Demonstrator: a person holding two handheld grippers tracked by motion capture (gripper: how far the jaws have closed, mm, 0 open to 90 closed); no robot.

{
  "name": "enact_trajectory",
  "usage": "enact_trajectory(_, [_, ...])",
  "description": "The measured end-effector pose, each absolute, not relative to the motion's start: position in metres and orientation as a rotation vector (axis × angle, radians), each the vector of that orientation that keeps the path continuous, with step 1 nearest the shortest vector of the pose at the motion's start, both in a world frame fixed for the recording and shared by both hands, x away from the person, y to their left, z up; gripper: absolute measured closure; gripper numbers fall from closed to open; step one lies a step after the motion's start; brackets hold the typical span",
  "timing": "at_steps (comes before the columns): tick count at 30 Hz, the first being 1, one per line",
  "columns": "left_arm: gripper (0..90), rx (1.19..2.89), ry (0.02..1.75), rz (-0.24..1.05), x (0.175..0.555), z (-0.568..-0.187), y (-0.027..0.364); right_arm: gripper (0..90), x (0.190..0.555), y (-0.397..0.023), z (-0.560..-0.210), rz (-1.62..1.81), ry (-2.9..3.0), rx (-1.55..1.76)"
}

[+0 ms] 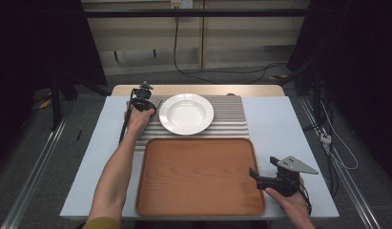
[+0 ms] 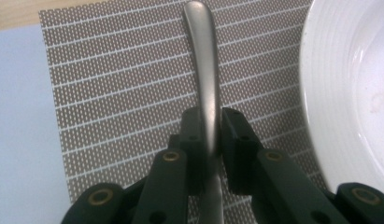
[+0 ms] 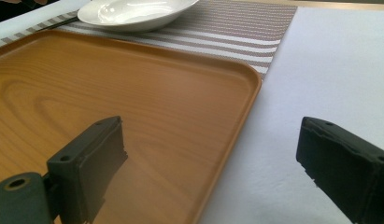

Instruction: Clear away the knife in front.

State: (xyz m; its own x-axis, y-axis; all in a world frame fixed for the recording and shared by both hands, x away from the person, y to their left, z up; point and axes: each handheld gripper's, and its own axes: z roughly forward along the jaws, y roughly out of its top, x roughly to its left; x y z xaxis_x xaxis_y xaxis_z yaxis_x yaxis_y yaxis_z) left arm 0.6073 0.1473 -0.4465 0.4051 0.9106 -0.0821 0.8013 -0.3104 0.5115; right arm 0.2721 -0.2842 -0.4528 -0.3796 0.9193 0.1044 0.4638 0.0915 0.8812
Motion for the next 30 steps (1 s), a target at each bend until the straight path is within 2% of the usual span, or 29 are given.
enact_trajectory(8, [78.9, 2.212, 1.455, 0.339, 0.6059, -0.4465, 0.1447, 7.7, 0.2717, -0.2849, -0.4525, 1.241, 1.889, 1.356])
enact_trajectory(30, [80.2, 2.212, 1.458, 0.302, 0.6024, -0.4423, 0.1512, 7.8, 0.2717, -0.2829, -0.4532, 1.235, 1.897, 1.354])
